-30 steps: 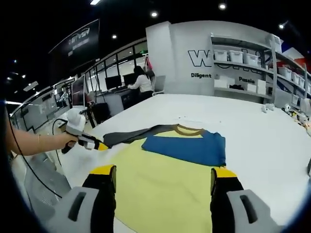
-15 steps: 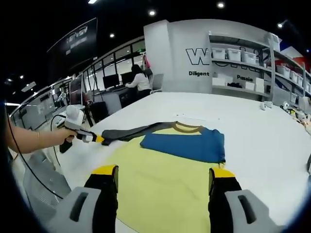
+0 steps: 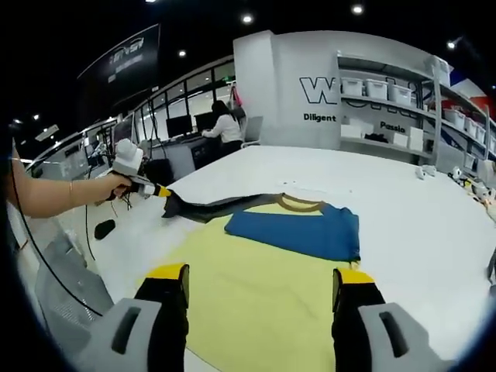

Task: Fold the garment on the visible template until the final outline fits inside the template.

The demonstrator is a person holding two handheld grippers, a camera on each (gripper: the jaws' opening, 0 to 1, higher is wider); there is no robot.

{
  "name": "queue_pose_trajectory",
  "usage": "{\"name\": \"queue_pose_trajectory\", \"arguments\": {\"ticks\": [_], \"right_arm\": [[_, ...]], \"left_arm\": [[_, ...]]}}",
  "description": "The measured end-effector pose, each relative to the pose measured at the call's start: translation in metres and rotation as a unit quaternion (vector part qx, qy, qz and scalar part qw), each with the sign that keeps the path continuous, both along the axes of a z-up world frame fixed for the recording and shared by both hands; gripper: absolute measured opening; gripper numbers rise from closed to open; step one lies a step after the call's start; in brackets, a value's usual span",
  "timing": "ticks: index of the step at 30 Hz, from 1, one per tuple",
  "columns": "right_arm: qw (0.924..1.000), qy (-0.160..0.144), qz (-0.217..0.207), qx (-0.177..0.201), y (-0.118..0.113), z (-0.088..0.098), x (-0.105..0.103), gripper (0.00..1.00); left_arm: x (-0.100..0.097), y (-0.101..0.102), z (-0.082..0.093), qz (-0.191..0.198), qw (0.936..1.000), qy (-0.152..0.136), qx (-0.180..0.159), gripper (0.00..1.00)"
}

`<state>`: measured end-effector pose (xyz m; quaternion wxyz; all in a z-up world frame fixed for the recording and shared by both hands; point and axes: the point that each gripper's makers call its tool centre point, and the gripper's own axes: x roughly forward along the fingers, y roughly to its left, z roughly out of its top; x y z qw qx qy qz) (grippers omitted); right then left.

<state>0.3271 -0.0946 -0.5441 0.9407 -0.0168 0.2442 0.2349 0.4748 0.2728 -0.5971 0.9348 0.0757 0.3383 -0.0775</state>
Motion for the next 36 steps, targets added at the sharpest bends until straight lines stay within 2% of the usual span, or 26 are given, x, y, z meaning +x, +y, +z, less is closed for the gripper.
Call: {"name": "queue_pose_trajectory", "arguments": {"ticks": [4,8,9,11,13,14,17,22,26,30,36], "right_arm": [[1.0,0.002,-0.003,0.0,-0.001,-0.001,0.002,0.73],[1.0,0.004,-0.006,0.0,-0.002,-0.003,0.001,0.73],[1.0,0.005,-0.006,0.0,-0.001,-0.003,0.001,0.73],[1.0,0.006,-0.007,0.0,-0.002,-0.004,0.001,0.73],[0.9999,0.009,-0.007,0.0,-0.002,-0.005,0.001,0.73],[0.9999,0.009,-0.008,0.0,-0.002,-0.005,0.001,0.73],[0.9999,0.009,-0.006,0.001,-0.001,-0.005,0.001,0.73],[1.0,0.005,-0.002,0.003,0.002,-0.001,0.002,0.73],[1.0,0.005,0.0,0.003,0.002,0.001,0.002,0.73],[1.0,0.005,0.002,0.003,0.004,0.001,0.002,0.73],[0.9999,0.011,0.006,-0.001,0.006,-0.001,0.0,0.73]], "left_arm": [[0.008,0.011,0.004,0.007,0.9998,0.003,0.016,0.0],[0.015,0.017,0.013,0.015,0.9998,0.016,-0.001,0.0],[0.015,0.016,0.014,0.016,0.9995,0.027,-0.008,0.0],[0.012,0.014,0.014,0.011,0.9986,0.048,-0.019,0.0],[0.009,0.016,0.016,0.004,0.9976,0.068,-0.011,0.0],[0.008,0.015,0.016,-0.009,0.9972,0.074,-0.002,0.0],[0.008,0.015,0.019,-0.012,0.9963,0.086,0.003,0.0],[-0.001,0.007,0.026,-0.026,0.9937,0.109,-0.009,0.0],[-0.01,0.005,0.028,-0.042,0.9901,0.134,0.0,0.0],[-0.014,0.004,0.036,-0.075,0.9871,0.141,0.008,0.0],[-0.005,0.02,0.039,-0.064,0.9892,0.131,0.017,0.0]]}}
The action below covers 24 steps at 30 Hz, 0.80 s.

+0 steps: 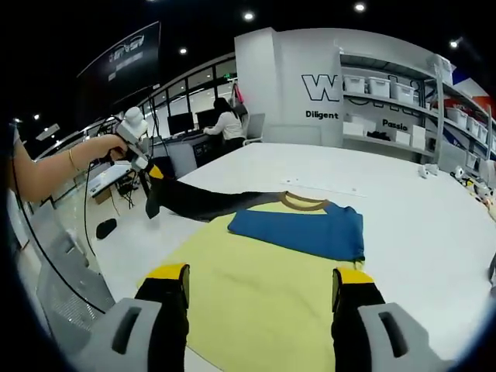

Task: Fold the garment on the visible template until the final outline fits inside the template.

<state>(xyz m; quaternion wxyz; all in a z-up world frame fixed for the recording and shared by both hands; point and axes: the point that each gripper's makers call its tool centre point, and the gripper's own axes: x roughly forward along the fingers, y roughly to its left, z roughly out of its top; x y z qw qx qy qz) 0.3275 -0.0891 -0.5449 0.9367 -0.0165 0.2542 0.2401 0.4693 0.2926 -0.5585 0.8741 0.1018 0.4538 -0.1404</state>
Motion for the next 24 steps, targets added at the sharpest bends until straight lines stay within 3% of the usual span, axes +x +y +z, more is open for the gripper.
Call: {"name": "queue_pose_trajectory", "arguments": {"ticks": [3,8,18,21,22,24], "right_arm": [[1.0,0.0,0.002,0.0,0.001,0.0,0.0,0.73],[1.0,0.004,0.001,-0.003,0.001,-0.003,0.001,0.73],[0.9999,-0.001,-0.014,-0.006,-0.007,-0.001,0.011,0.74],[0.9999,-0.001,-0.015,-0.007,-0.007,-0.002,0.011,0.74],[0.9998,0.0,-0.016,-0.008,-0.008,-0.003,0.011,0.74],[0.9998,0.001,-0.017,-0.009,-0.008,-0.004,0.011,0.74]], "left_arm": [[0.011,0.008,-0.003,0.021,0.9998,-0.008,0.002,0.0],[0.029,0.024,-0.022,0.058,0.9982,0.006,0.011,0.0],[0.069,0.045,-0.054,0.095,0.9946,-0.009,0.041,0.01],[0.076,0.052,-0.059,0.097,0.9931,-0.021,0.062,0.05],[0.076,0.054,-0.06,0.091,0.9921,-0.028,0.082,0.09],[0.076,0.054,-0.06,0.081,0.9917,-0.038,0.093,0.19]]}}
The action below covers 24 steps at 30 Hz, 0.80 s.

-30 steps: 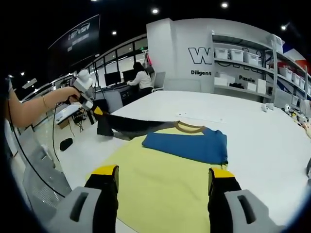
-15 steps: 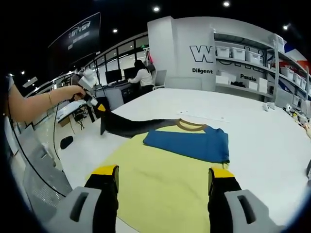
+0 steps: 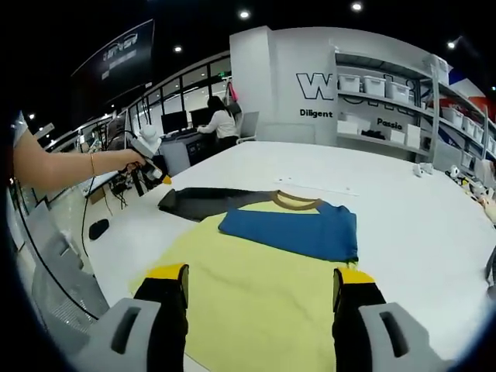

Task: Fold the garment on the visible template until the final outline fits inside the template.

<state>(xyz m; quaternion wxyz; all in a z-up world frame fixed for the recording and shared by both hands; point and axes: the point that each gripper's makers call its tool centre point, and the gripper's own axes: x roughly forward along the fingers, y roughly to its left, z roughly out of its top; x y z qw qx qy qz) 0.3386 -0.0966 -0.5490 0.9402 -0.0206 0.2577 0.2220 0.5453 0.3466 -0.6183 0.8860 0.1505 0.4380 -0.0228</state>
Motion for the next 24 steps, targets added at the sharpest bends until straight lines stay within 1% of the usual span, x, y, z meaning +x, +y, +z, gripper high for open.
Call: {"name": "queue_pose_trajectory", "arguments": {"ticks": [1,2,4,7,9,13,16,19,21,23,24], "right_arm": [[1.0,0.003,-0.001,-0.002,0.001,-0.003,0.0,0.74],[1.0,0.004,0.0,-0.002,0.001,-0.003,-0.001,0.74],[1.0,0.006,0.003,-0.002,0.003,-0.005,-0.001,0.74],[0.9999,0.006,0.008,-0.004,0.007,-0.005,-0.001,0.74],[0.9999,0.006,0.011,-0.004,0.008,-0.005,-0.001,0.74],[0.9999,0.005,0.014,-0.003,0.011,-0.005,0.0,0.74],[0.9998,0.007,0.017,-0.003,0.013,-0.006,-0.001,0.74],[0.9998,0.006,0.018,-0.002,0.013,-0.006,-0.001,0.74],[0.9998,0.007,0.017,-0.002,0.013,-0.006,-0.001,0.74],[0.9998,0.01,0.016,-0.003,0.012,-0.008,-0.002,0.74],[0.9998,0.01,0.015,-0.002,0.011,-0.008,-0.002,0.74]], "left_arm": [[-0.002,0.0,0.0,0.0,1.0,-0.002,0.001,0.26],[-0.003,0.0,0.0,0.001,1.0,-0.004,-0.001,0.3],[-0.006,-0.001,0.002,0.002,0.9998,-0.014,-0.017,0.35],[-0.015,0.0,0.001,0.007,0.9991,-0.017,-0.037,0.4],[-0.025,0.0,-0.003,0.012,0.9985,-0.013,-0.052,0.43],[-0.043,0.001,-0.014,0.019,0.9981,-0.01,-0.058,0.48],[-0.052,-0.003,-0.023,0.018,0.9969,-0.011,-0.076,0.47],[-0.056,-0.006,-0.03,0.014,0.9963,-0.018,-0.083,0.44],[-0.061,-0.009,-0.035,0.021,0.9959,-0.006,-0.088,0.42],[-0.063,-0.011,-0.037,0.021,0.9957,-0.008,-0.09,0.41],[-0.065,-0.014,-0.037,0.023,0.9952,-0.004,-0.095,0.4]]}}
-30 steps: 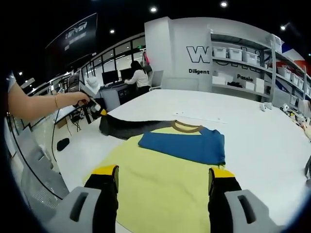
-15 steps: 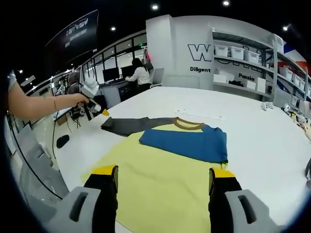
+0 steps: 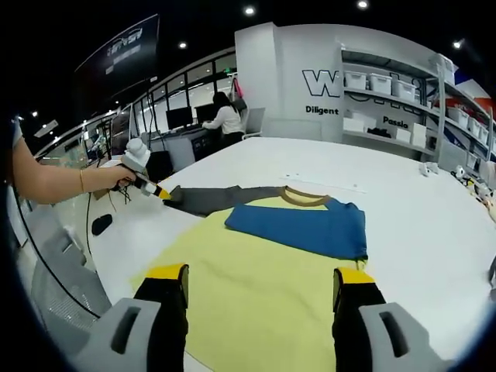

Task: Fold the garment on the visible template until the final outline fits inside the template.

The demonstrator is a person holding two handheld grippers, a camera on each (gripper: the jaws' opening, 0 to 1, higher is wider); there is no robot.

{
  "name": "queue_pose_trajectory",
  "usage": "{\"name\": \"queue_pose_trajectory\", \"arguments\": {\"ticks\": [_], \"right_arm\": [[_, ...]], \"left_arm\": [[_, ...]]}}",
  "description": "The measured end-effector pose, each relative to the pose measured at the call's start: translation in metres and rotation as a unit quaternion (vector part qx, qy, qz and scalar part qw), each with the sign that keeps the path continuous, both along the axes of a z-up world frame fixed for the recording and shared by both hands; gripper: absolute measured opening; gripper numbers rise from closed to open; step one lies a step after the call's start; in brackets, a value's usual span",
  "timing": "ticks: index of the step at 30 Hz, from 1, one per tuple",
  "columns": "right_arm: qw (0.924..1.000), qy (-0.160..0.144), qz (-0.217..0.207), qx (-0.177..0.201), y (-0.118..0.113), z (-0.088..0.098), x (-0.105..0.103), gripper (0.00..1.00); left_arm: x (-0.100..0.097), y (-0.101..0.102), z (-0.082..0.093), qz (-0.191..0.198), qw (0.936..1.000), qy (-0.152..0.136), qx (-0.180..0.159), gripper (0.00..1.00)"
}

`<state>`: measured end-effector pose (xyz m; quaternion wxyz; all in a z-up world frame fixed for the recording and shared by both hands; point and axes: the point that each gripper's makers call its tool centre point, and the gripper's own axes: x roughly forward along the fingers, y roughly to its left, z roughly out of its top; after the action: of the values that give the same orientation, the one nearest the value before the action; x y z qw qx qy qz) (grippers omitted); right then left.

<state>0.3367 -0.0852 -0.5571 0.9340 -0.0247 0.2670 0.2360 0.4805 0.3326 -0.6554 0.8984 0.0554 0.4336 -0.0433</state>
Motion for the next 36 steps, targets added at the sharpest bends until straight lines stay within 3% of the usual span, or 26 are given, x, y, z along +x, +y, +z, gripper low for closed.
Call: {"name": "queue_pose_trajectory", "arguments": {"ticks": [5,14,17,20,29,36], "right_arm": [[1.0,0.001,-0.005,0.002,-0.002,-0.001,0.0,0.74],[0.9998,0.005,-0.008,0.019,-0.001,0.001,0.001,0.73],[0.9998,0.004,-0.007,0.016,-0.001,0.001,0.001,0.73],[0.9994,0.01,-0.007,0.031,0.002,0.003,0.0,0.73],[0.9994,0.006,-0.001,0.033,0.006,0.005,0.0,0.72],[0.9996,0.004,0.006,0.027,0.008,0.005,-0.002,0.72]], "left_arm": [[-0.004,-0.008,-0.004,-0.005,0.9999,0.011,-0.005,0.35],[0.003,-0.002,-0.012,0.009,0.9989,0.026,-0.039,0.27],[0.001,-0.002,-0.011,0.009,0.999,0.026,-0.036,0.23],[0.002,-0.001,-0.001,0.014,0.9995,0.01,-0.026,0.04],[0.008,-0.008,0.021,-0.007,0.999,-0.011,-0.043,0.03],[0.0,-0.041,0.048,-0.04,0.9973,-0.019,-0.059,0.03]]}}
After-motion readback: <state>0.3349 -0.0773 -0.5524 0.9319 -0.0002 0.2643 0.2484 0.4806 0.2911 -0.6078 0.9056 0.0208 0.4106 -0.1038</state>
